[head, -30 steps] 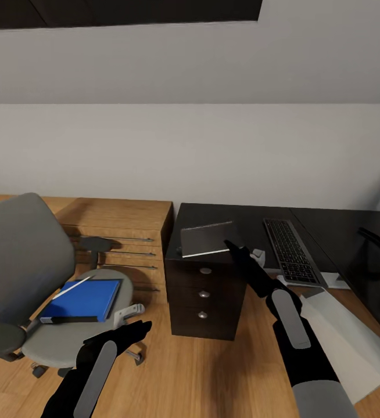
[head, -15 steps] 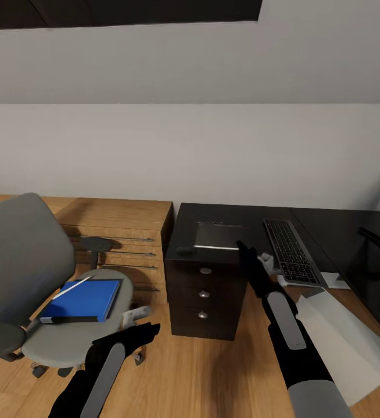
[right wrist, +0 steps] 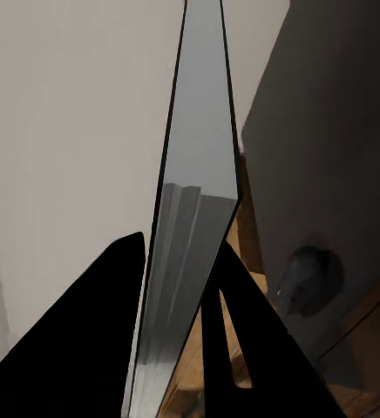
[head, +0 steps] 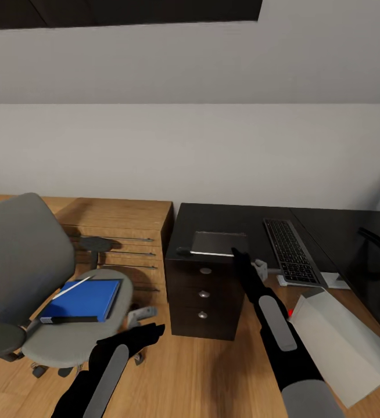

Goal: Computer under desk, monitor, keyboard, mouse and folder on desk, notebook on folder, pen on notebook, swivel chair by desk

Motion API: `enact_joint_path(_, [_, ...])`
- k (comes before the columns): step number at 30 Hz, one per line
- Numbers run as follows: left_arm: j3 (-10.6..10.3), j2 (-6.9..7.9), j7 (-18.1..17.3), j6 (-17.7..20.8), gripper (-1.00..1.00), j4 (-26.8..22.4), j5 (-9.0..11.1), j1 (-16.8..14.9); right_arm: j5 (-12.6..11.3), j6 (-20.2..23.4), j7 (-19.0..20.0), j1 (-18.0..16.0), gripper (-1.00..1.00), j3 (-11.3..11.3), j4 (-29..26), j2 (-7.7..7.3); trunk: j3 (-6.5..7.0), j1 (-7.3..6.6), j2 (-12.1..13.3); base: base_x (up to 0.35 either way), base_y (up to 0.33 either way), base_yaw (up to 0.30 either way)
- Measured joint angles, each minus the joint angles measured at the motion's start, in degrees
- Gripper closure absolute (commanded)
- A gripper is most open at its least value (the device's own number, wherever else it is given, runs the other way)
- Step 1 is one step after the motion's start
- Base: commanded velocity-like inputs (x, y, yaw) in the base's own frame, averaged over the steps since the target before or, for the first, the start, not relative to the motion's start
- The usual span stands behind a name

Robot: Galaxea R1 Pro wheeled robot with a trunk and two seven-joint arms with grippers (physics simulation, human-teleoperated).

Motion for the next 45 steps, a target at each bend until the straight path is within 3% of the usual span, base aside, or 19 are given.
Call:
enact_joint_path(6, [0.2,-0.72,0.3,-0.1,-1.00,1.6,-0.1,0.0,-0.5,-1.9,0.0,0.1,1.00,-0.3,0.0,0.18,0.00,0.00,0.0,0.000,0.000,0.000])
enact_joint_path(14, [0.2,-1.52,0.5,-0.1,-1.00,1.9,-0.2,0.0,0.0,0.5,1.1,0.2,1.00,-0.5,-0.6,-0.41,0.00,0.00,0.0,0.000,0.000,0.000])
enact_joint_path(33, [0.2,-1.62,0.6,-0.2,-1.00,2.0,-0.2,0.0,0.0,0.6,1.3,0.2,1.00,-0.5,-0.6,-0.51,0.00,0.00,0.0,0.000,0.000,-0.005])
enact_joint_path(45, [0.2,-1.60,0.6,-0.1,-1.00,2.0,-0.2,0.0,0.0,0.5,1.2,0.2,1.00,-0.5,-0.5,-0.49,0.00,0.00,0.0,0.000,0.000,-0.140])
